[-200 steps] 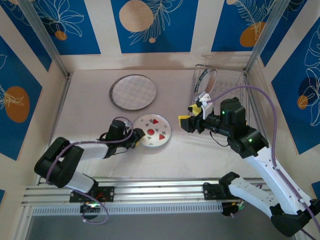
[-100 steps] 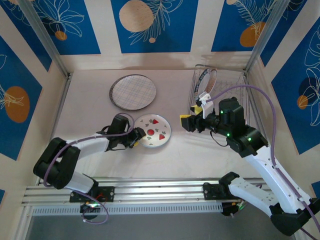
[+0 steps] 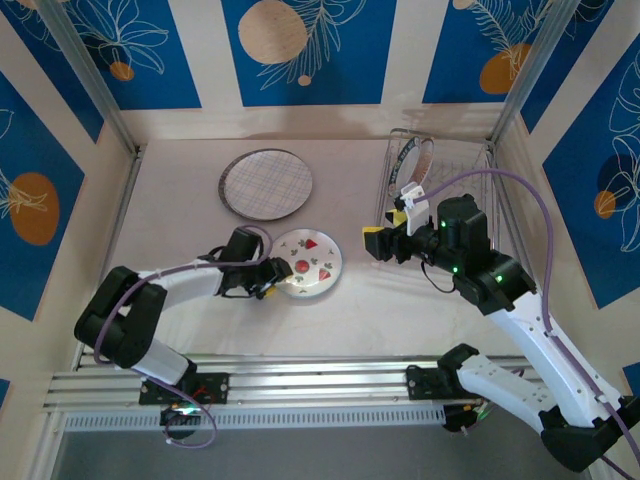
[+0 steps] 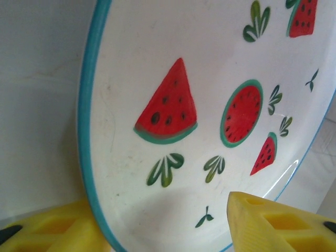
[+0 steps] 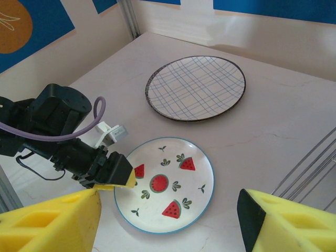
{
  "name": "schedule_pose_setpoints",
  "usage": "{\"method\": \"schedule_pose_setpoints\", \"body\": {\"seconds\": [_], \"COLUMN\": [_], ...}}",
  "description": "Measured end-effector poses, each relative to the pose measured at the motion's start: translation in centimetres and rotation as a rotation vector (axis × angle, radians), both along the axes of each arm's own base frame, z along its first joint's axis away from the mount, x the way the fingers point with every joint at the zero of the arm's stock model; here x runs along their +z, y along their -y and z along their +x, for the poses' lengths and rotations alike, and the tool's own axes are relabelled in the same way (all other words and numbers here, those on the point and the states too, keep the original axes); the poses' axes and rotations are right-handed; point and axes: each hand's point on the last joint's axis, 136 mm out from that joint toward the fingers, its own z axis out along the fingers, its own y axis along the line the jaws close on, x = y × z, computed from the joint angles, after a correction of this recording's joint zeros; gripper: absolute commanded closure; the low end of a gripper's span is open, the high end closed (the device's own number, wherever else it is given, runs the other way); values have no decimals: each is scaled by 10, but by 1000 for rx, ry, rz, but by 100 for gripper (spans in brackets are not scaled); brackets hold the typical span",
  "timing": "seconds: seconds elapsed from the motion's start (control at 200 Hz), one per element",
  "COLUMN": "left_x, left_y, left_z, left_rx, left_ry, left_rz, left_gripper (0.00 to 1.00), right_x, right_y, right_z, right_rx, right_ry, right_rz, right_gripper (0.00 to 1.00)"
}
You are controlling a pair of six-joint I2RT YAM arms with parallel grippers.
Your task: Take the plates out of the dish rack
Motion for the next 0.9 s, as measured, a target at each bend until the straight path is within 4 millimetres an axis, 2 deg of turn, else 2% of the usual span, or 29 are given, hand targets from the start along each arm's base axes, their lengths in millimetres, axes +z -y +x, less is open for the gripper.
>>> {"method": "schedule_pose_setpoints", "body": {"seconds": [0.105,0.265,0.445,0.555,0.645,0.72,0.9], "left_x": [3,8,19,37,57,77,133], "left_y": [-1,-4,-13,-19,-22,-26,-32], "left_z": [2,3,1,1,2,3,6], "left_rx": [-7,-15,-22,-33,-41,-39,-27], "left_ry": [-1,-6,-13,6,44,84,215], "left_rz": [19,54,121,168,197,211,193], "left_gripper": [38,30,20,17,17,16,16], "right_x": [1,2,21,32,28,18,-21], "right_y": [0,4,25,44,64,88,151], "right_z": [0,4,24,50,77,103,160], "right_rx": [0,-36,-189,-333,-459,-582,-830], "right_ry": [0,-6,8,-2,-51,-109,-279], "right_rz": [1,-2,-21,-49,-74,-90,-81], "right_gripper": [29,30,30,32,33,34,38]}}
